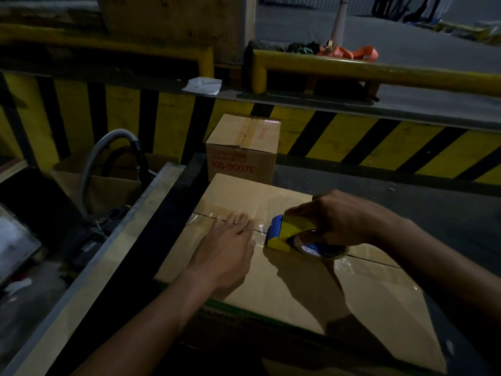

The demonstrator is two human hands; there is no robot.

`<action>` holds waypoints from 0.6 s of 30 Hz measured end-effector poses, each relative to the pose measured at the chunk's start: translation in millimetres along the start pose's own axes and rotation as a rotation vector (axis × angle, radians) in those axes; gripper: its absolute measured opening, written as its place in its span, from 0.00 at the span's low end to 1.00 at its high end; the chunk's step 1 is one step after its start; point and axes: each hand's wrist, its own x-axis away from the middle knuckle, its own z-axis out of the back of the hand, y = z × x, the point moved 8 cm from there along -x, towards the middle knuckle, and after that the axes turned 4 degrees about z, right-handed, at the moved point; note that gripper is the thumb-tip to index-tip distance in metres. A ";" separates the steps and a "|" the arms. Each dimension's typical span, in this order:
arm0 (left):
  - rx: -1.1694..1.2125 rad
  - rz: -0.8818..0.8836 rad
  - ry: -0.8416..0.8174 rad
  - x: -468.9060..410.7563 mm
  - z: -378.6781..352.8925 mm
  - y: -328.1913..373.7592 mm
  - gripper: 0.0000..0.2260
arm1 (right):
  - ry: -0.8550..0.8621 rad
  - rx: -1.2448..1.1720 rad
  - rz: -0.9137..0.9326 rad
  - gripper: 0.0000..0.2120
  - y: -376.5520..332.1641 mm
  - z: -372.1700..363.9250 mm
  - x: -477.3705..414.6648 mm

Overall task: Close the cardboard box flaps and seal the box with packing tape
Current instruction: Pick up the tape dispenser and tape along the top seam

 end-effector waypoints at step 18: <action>-0.032 -0.040 -0.062 -13.4 -8.7 34.5 0.25 | 0.060 0.015 -0.057 0.29 17.7 -4.3 31.5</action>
